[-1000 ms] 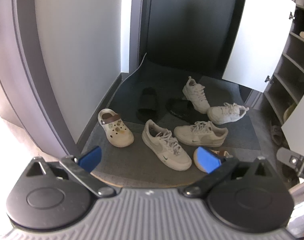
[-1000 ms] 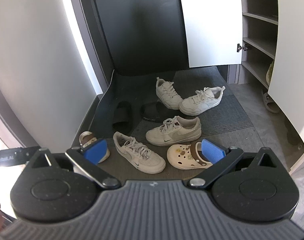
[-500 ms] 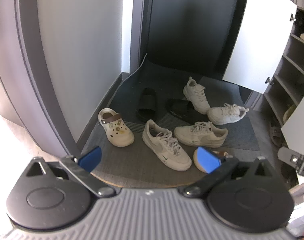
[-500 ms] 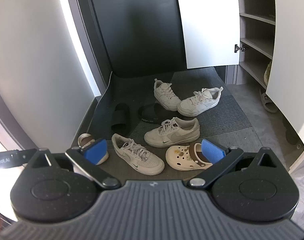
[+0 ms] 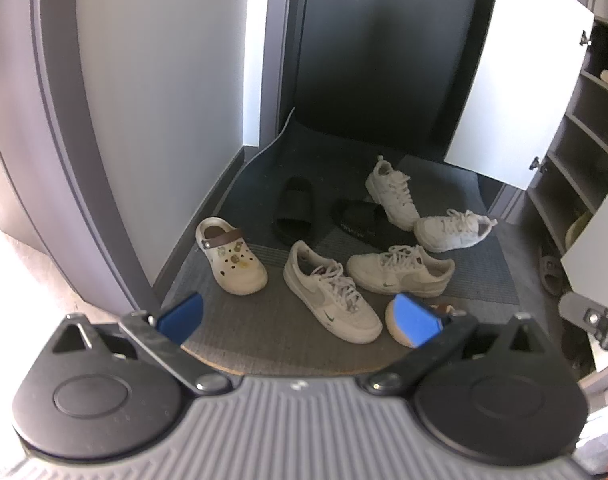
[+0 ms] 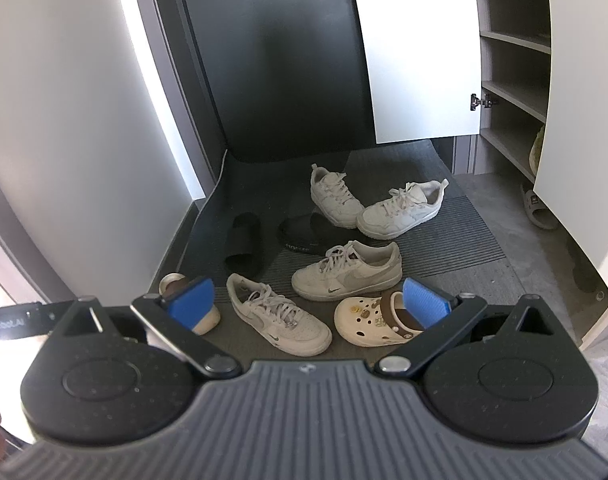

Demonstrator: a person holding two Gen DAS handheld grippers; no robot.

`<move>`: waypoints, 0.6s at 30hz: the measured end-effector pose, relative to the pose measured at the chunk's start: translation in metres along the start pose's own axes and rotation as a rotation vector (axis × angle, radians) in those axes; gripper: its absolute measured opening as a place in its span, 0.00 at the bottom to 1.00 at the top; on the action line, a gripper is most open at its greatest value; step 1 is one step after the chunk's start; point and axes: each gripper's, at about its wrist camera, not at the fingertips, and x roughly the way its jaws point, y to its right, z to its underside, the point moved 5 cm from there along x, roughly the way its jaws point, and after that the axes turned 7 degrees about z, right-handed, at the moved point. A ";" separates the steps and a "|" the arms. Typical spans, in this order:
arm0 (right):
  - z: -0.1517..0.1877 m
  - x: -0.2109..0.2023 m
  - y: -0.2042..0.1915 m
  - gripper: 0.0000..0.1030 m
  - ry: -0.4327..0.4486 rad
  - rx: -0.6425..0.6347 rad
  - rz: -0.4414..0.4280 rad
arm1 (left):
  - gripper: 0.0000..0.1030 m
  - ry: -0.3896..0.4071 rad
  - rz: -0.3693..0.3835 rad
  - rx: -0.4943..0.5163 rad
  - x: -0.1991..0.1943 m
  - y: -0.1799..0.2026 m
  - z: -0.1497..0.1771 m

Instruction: Organize scattered shoes

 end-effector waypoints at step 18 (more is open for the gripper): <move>0.006 -0.005 0.002 1.00 0.016 0.012 0.001 | 1.00 0.015 0.021 -0.009 0.002 0.008 -0.002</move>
